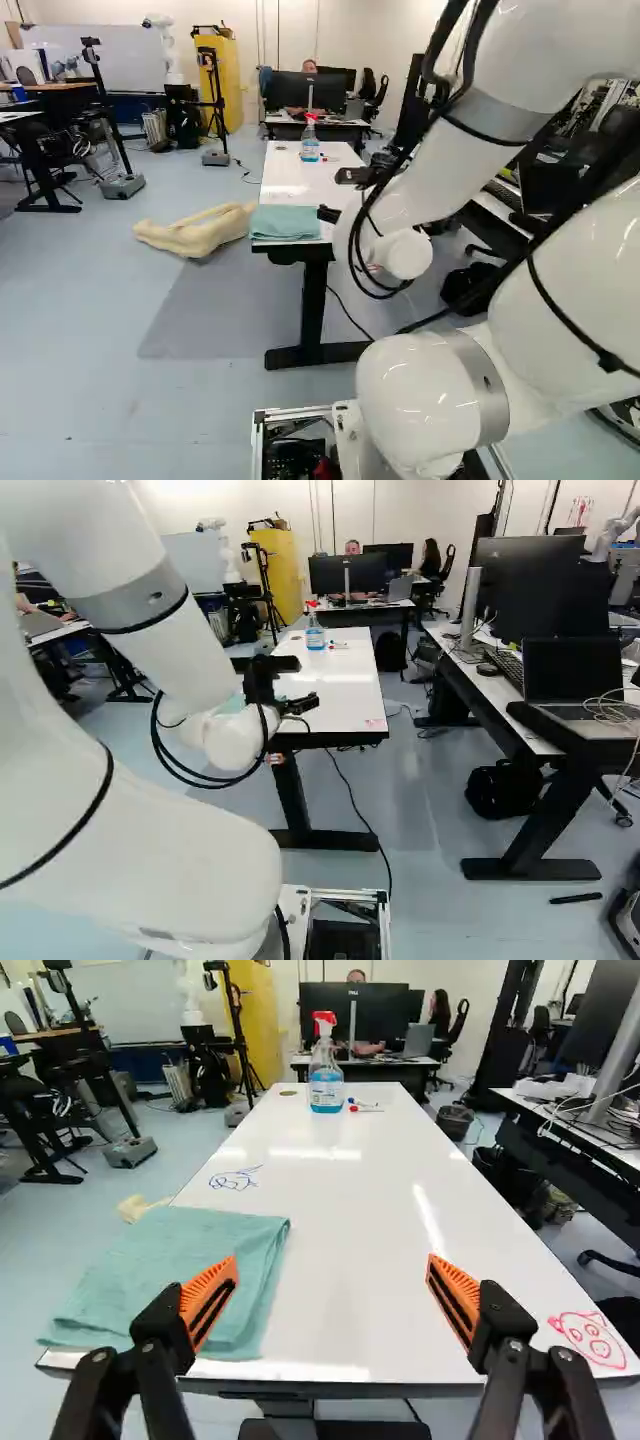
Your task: Clean the table with the green towel
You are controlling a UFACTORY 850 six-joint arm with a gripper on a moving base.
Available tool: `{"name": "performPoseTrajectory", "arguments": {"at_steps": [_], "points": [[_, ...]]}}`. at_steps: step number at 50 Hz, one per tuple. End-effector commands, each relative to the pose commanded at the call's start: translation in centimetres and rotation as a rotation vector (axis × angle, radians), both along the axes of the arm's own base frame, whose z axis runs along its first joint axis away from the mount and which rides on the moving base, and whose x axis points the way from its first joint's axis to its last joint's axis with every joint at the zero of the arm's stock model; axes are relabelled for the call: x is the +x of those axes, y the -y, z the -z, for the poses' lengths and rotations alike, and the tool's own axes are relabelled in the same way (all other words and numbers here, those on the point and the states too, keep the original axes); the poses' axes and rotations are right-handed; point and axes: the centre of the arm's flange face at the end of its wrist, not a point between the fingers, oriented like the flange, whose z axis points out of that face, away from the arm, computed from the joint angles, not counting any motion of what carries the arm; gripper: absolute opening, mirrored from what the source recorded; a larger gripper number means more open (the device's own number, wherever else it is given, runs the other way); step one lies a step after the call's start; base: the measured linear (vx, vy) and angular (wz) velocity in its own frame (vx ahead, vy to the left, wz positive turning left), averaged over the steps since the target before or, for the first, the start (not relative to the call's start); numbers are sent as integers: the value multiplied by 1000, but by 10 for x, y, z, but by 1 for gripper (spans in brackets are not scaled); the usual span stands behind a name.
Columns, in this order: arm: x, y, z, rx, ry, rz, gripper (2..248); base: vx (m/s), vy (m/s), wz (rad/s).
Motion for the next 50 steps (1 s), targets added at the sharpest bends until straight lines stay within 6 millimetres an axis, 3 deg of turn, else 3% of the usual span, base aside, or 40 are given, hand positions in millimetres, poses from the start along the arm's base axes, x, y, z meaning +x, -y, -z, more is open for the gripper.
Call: {"name": "performPoseTrajectory", "arguments": {"at_steps": [22,50], "points": [[27,-24,-21,2,29,-67,247,0,0,0],[54,-57,-34,2,-115,-131,247,0,0,0]]}}
